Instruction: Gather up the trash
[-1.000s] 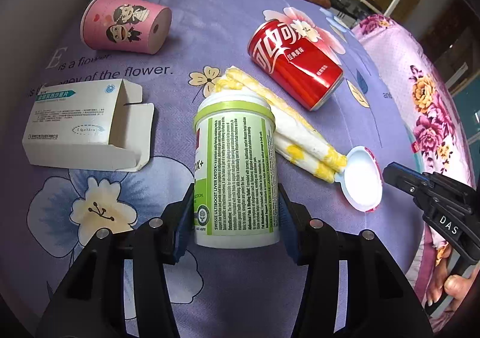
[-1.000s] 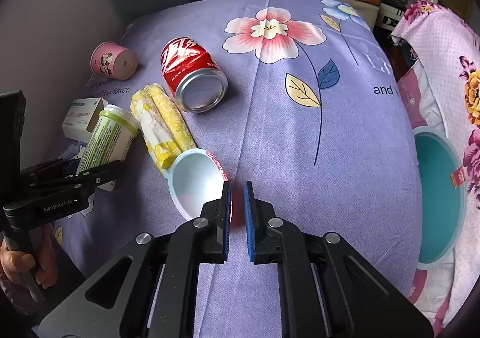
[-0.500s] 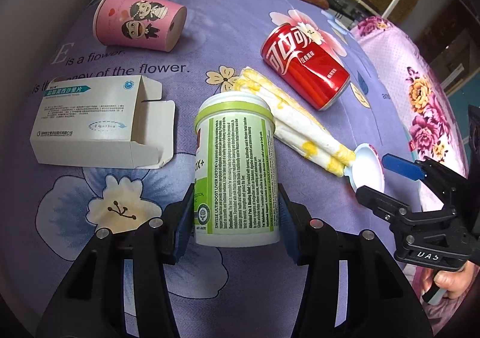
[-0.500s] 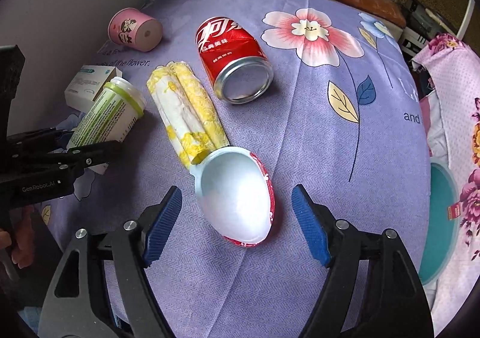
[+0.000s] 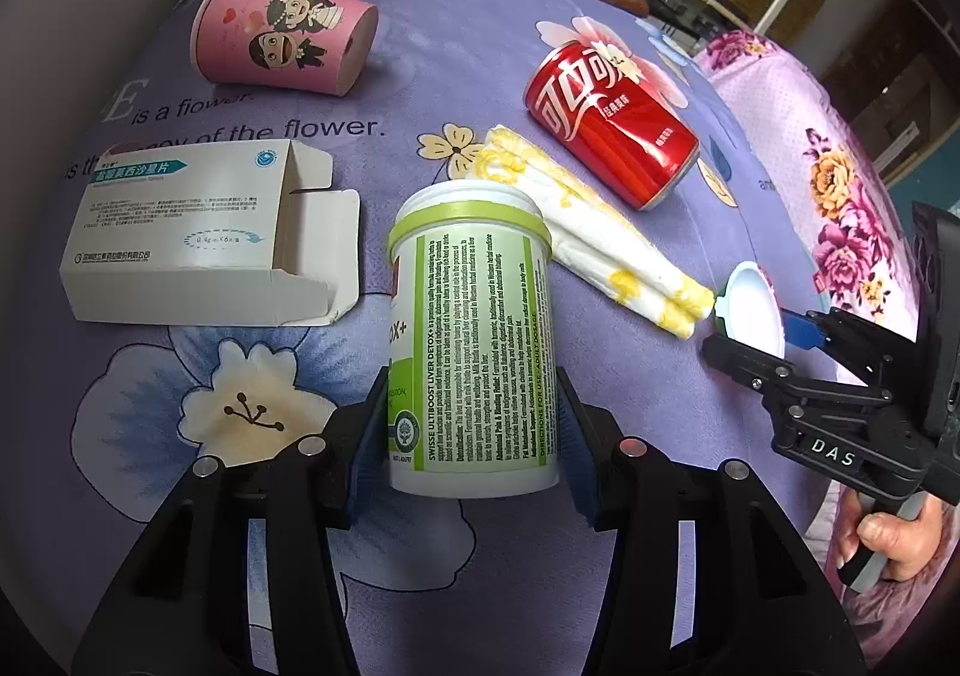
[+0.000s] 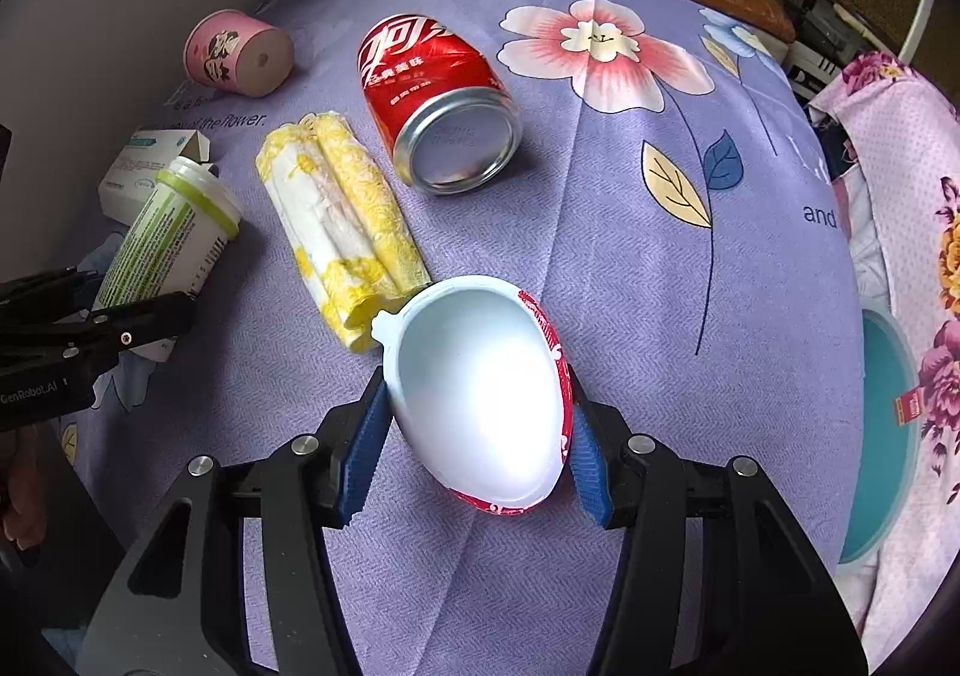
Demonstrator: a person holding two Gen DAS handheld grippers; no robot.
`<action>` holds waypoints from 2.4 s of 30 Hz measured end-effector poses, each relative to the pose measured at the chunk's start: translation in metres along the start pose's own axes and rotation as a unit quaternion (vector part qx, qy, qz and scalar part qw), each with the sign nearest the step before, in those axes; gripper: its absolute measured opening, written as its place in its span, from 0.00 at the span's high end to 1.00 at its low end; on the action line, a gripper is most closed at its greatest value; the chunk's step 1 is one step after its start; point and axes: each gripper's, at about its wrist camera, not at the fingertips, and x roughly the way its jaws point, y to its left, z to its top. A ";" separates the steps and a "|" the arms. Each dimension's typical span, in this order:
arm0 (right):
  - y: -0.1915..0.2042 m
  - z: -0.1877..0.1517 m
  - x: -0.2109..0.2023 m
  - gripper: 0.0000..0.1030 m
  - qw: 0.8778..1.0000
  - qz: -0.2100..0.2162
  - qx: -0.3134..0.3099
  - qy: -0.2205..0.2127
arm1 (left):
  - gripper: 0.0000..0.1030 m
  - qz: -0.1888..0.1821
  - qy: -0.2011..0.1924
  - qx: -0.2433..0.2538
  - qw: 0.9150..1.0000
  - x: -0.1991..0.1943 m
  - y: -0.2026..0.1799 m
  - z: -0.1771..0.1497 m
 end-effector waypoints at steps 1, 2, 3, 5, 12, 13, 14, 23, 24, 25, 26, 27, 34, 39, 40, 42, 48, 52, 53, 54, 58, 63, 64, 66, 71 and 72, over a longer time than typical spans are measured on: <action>-0.005 0.000 -0.004 0.50 1.000 0.006 0.010 -0.002 | 0.50 -0.002 -0.001 0.001 1.000 -0.001 -0.002 0.000; -0.009 -0.001 -0.007 0.50 1.000 0.011 0.019 -0.005 | 0.50 -0.003 -0.002 0.002 1.000 -0.002 -0.005 0.000; -0.014 -0.002 -0.011 0.50 0.999 0.014 0.029 -0.008 | 0.50 -0.004 -0.003 0.005 1.000 -0.003 -0.008 0.001; -0.023 -0.004 -0.018 0.50 0.999 0.018 0.045 -0.017 | 0.50 -0.006 -0.006 0.013 1.000 -0.005 -0.017 0.002; -0.066 -0.011 -0.043 0.50 0.993 0.021 0.108 -0.046 | 0.50 -0.011 -0.008 0.053 0.999 -0.005 -0.058 0.007; -0.072 -0.013 -0.047 0.50 0.992 0.020 0.117 -0.051 | 0.50 -0.012 -0.007 0.058 0.998 -0.003 -0.064 0.009; -0.079 -0.014 -0.050 0.50 0.990 0.020 0.126 -0.055 | 0.50 -0.013 -0.005 0.064 0.998 -0.002 -0.071 0.009; -0.123 -0.034 -0.065 0.50 0.980 0.022 0.182 -0.074 | 0.50 -0.011 -0.002 0.114 0.993 0.011 -0.112 0.009; -0.124 -0.036 -0.065 0.50 0.980 0.024 0.184 -0.073 | 0.50 -0.007 0.003 0.114 0.993 0.014 -0.113 0.009; -0.124 -0.037 -0.064 0.50 0.980 0.026 0.185 -0.072 | 0.50 -0.006 0.008 0.111 0.994 0.016 -0.111 0.008; -0.124 -0.038 -0.063 0.50 0.980 0.028 0.185 -0.070 | 0.49 -0.005 0.014 0.107 0.994 0.019 -0.109 0.007; -0.124 -0.039 -0.062 0.50 0.980 0.029 0.185 -0.069 | 0.48 -0.005 0.022 0.104 0.994 0.021 -0.107 0.006; -0.114 -0.035 -0.058 0.50 0.981 0.037 0.176 -0.066 | 0.43 0.008 0.056 0.102 0.993 0.037 -0.103 0.004; -0.110 -0.035 -0.058 0.50 0.983 0.035 0.171 -0.064 | 0.38 0.012 0.058 0.107 0.993 0.040 -0.102 0.000; -0.111 -0.035 -0.058 0.50 0.982 0.035 0.172 -0.064 | 0.48 0.018 0.055 0.109 0.992 0.039 -0.101 -0.001; -0.112 -0.035 -0.058 0.50 0.982 0.035 0.175 -0.066 | 0.48 0.027 0.046 0.116 0.992 0.034 -0.104 -0.003; -0.122 -0.036 -0.065 0.49 0.978 0.034 0.189 -0.081 | 0.48 0.010 0.005 0.149 0.989 0.005 -0.131 0.001; -0.138 -0.040 -0.074 0.50 0.974 0.028 0.203 -0.094 | 0.48 -0.011 0.002 0.169 0.985 -0.001 -0.156 0.004; -0.143 -0.042 -0.077 0.49 0.973 0.026 0.209 -0.098 | 0.48 -0.014 0.003 0.176 0.984 -0.001 -0.164 0.004; -0.149 -0.044 -0.080 0.50 0.971 0.024 0.214 -0.102 | 0.48 -0.014 0.003 0.184 0.983 0.001 -0.172 0.004; -0.171 -0.055 -0.091 0.49 0.965 0.017 0.234 -0.117 | 0.48 -0.013 0.006 0.222 0.975 0.013 -0.211 0.000; -0.204 -0.072 -0.102 0.49 0.954 0.010 0.269 -0.135 | 0.48 -0.010 0.017 0.261 0.965 0.029 -0.251 -0.003; -0.211 -0.076 -0.104 0.49 0.951 0.008 0.277 -0.139 | 0.48 -0.010 0.020 0.268 0.963 0.032 -0.260 -0.003; -0.224 -0.083 -0.107 0.49 0.946 0.005 0.290 -0.145 | 0.48 -0.008 0.022 0.281 0.960 0.038 -0.275 -0.001; -0.255 -0.103 -0.111 0.49 0.936 -0.002 0.318 -0.152 | 0.48 -0.012 0.030 0.298 0.954 0.053 -0.308 0.005; -0.260 -0.107 -0.111 0.49 0.934 -0.004 0.323 -0.152 | 0.48 -0.013 0.033 0.299 0.954 0.056 -0.314 0.006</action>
